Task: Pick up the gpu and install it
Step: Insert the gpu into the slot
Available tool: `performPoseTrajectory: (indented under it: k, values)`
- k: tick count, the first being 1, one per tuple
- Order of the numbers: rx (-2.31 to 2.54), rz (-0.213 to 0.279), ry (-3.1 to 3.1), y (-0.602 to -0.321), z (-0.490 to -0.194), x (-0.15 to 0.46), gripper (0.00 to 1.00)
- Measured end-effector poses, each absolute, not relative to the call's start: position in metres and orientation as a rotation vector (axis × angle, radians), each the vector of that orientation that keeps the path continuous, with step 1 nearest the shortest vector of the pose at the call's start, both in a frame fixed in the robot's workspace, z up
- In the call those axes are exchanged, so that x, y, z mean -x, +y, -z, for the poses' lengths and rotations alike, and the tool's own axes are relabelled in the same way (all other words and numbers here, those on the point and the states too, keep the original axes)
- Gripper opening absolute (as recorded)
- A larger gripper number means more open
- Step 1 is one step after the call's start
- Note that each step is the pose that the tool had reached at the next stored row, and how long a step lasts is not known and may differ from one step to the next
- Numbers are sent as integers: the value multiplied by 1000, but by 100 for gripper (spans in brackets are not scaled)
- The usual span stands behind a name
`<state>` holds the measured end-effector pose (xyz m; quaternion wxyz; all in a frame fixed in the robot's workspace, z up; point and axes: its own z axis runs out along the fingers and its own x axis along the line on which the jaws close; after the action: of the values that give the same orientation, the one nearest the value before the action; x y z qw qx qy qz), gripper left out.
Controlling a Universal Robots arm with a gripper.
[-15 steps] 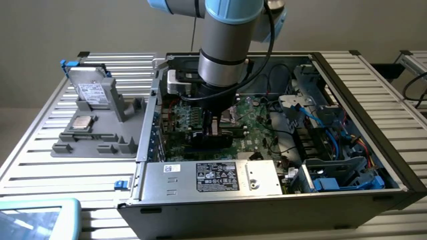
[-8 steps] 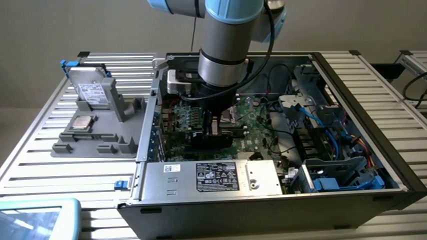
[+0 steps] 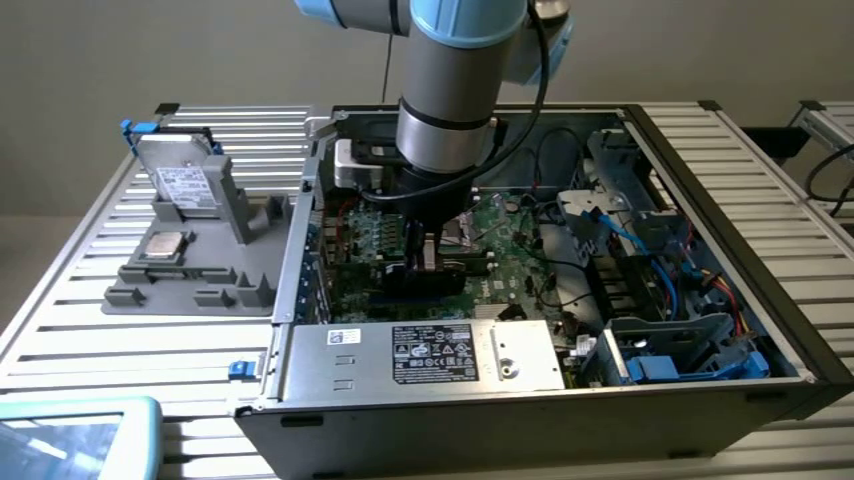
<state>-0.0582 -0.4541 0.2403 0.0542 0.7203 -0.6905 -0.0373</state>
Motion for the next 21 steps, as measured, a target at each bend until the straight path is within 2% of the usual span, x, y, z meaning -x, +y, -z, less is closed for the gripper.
performPoseTrajectory:
  k: [21]
  values:
    - [-2193, 113, -2091, -455, -240, 59, 27]
